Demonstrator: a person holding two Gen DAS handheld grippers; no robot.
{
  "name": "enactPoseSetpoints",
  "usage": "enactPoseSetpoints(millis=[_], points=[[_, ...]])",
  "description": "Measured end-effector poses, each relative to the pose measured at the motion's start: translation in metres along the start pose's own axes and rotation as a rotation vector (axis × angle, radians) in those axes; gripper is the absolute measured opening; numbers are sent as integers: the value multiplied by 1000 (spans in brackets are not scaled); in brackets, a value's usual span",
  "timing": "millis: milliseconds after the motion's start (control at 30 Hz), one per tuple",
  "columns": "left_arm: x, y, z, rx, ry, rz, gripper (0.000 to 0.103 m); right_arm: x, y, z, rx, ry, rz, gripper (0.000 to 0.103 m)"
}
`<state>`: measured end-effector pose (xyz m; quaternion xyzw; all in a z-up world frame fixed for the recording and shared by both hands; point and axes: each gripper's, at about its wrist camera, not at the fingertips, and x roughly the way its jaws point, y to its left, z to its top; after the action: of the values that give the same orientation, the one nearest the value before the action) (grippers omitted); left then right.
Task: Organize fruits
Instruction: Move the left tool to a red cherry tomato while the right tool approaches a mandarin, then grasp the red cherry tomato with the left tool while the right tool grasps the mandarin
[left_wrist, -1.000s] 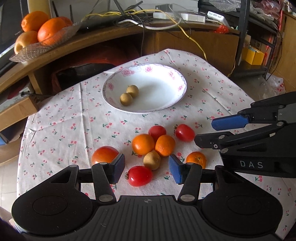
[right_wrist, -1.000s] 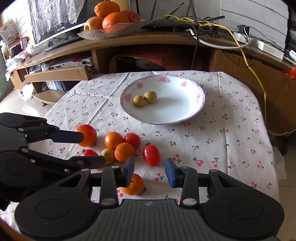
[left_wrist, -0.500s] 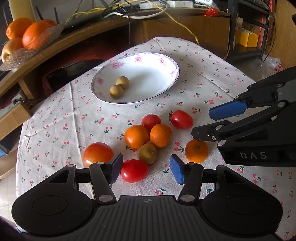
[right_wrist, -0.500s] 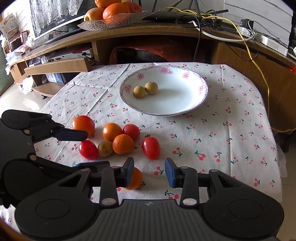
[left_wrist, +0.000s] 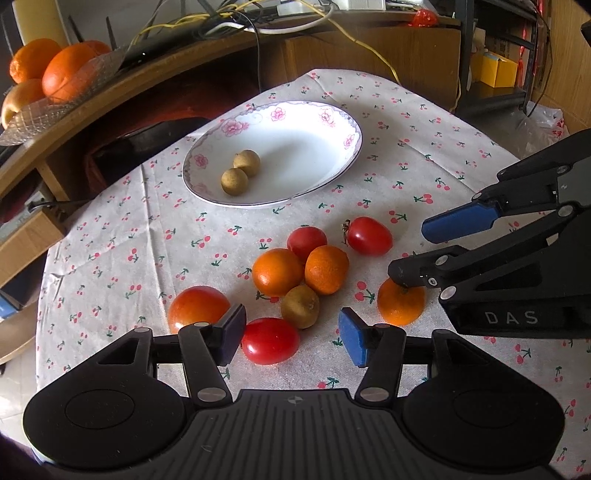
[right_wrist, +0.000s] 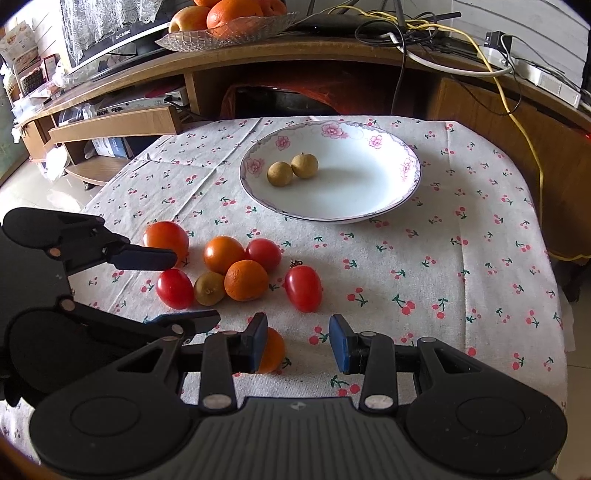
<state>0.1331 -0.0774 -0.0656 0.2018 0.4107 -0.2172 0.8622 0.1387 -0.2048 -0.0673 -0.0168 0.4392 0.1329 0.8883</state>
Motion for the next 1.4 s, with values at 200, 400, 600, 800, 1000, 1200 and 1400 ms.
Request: enactPoseSetpoints(millis=[200, 400, 600, 800, 1000, 1200, 1400], points=[[-2, 1, -2, 5, 1, 3, 62, -1, -1, 1, 4, -1, 0, 39], [-18, 6, -18, 15, 0, -43, 61, -5, -7, 0, 23, -4, 3, 39], [-23, 15, -28, 3, -7, -88, 61, -6, -9, -5, 21, 15, 19, 39], [-6, 16, -22, 33, -1, -49, 66, -4, -7, -5, 14, 19, 34, 39], [1, 16, -22, 28, 14, -50, 64, -10, -7, -1, 17, 13, 42, 39], [-6, 24, -25, -23, 20, -25, 39, -16, -9, -2, 10, 11, 73, 49], [-8, 21, -27, -23, 21, -49, 40, -1, 3, -5, -37, 51, 96, 50]])
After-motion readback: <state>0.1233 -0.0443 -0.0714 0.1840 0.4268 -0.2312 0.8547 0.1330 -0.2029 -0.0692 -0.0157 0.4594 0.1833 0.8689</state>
